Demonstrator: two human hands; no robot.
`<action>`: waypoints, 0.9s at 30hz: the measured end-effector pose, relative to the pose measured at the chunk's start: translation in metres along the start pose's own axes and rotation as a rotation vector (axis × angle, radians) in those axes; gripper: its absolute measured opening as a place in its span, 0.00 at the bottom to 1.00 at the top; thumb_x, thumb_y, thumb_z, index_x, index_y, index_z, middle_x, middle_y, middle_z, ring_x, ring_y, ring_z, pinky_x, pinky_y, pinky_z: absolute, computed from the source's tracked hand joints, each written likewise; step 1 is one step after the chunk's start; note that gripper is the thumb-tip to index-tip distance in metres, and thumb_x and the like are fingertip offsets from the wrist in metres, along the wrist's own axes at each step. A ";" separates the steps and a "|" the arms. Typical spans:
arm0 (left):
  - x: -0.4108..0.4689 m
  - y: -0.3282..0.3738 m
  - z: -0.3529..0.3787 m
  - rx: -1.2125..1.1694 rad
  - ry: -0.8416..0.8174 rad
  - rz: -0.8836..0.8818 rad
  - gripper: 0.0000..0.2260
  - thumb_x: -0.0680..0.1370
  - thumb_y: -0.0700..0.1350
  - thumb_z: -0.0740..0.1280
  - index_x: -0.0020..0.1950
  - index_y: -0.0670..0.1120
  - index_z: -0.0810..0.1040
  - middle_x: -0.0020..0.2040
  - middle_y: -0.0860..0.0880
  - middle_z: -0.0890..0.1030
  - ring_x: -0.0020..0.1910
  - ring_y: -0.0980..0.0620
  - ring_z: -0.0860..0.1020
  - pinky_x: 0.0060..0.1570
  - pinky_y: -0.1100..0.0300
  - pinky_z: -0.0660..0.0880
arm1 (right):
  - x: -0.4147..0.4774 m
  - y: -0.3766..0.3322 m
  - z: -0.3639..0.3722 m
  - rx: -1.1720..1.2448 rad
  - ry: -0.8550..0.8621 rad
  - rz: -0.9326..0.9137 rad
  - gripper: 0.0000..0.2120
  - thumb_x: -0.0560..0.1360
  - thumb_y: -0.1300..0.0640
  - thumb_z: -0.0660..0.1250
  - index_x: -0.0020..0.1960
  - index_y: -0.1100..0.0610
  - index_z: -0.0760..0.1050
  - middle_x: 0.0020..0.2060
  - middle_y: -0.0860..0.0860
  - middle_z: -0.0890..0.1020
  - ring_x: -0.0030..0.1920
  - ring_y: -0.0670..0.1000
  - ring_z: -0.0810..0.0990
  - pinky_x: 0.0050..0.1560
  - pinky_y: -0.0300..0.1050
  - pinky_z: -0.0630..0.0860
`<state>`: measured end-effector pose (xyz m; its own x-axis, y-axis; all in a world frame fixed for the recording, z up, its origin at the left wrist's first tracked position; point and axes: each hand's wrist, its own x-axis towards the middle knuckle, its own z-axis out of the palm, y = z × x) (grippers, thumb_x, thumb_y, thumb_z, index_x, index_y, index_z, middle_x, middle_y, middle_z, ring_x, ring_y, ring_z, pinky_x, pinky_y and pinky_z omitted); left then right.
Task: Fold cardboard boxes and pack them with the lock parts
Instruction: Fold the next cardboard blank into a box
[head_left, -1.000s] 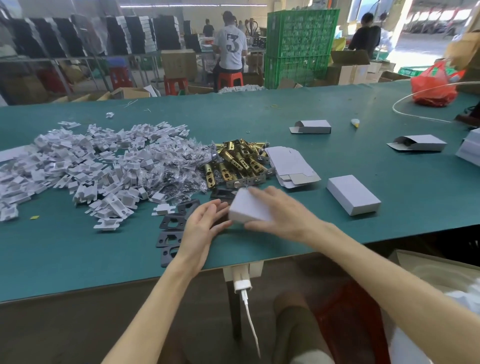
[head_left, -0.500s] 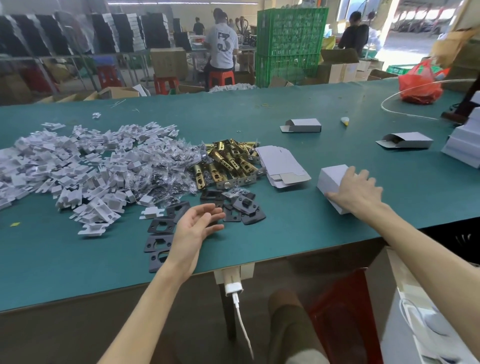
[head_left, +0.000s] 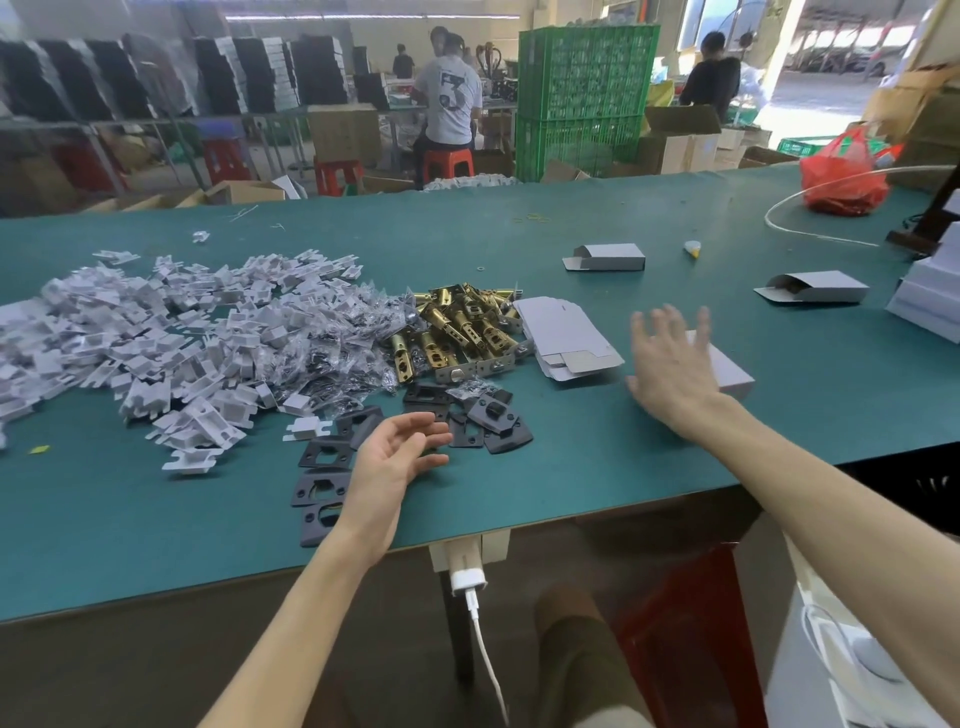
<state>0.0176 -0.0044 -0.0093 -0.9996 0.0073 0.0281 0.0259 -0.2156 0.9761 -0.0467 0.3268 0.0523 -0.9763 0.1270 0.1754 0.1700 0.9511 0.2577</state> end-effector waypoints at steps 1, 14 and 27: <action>0.000 0.000 0.000 0.021 0.001 0.005 0.09 0.85 0.34 0.61 0.61 0.40 0.79 0.55 0.42 0.86 0.56 0.46 0.85 0.49 0.60 0.82 | 0.001 -0.011 -0.001 0.033 0.010 -0.092 0.38 0.80 0.49 0.66 0.81 0.60 0.49 0.79 0.60 0.56 0.81 0.58 0.49 0.78 0.66 0.43; 0.000 0.001 0.003 0.100 0.014 0.012 0.10 0.85 0.33 0.59 0.60 0.39 0.79 0.52 0.42 0.86 0.52 0.47 0.85 0.50 0.59 0.82 | 0.007 -0.049 -0.008 0.150 0.078 -0.305 0.06 0.80 0.57 0.63 0.48 0.60 0.74 0.46 0.59 0.82 0.48 0.62 0.78 0.40 0.50 0.64; -0.003 0.009 0.005 0.084 -0.073 0.012 0.15 0.88 0.45 0.59 0.63 0.39 0.81 0.57 0.44 0.86 0.58 0.45 0.85 0.54 0.57 0.83 | -0.095 -0.089 -0.027 0.961 0.491 -0.276 0.10 0.83 0.59 0.63 0.60 0.61 0.80 0.50 0.56 0.85 0.49 0.56 0.83 0.49 0.56 0.80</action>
<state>0.0210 -0.0009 0.0002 -0.9956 0.0775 0.0522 0.0415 -0.1338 0.9901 0.0344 0.2223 0.0384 -0.7696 -0.0451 0.6370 -0.4265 0.7787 -0.4602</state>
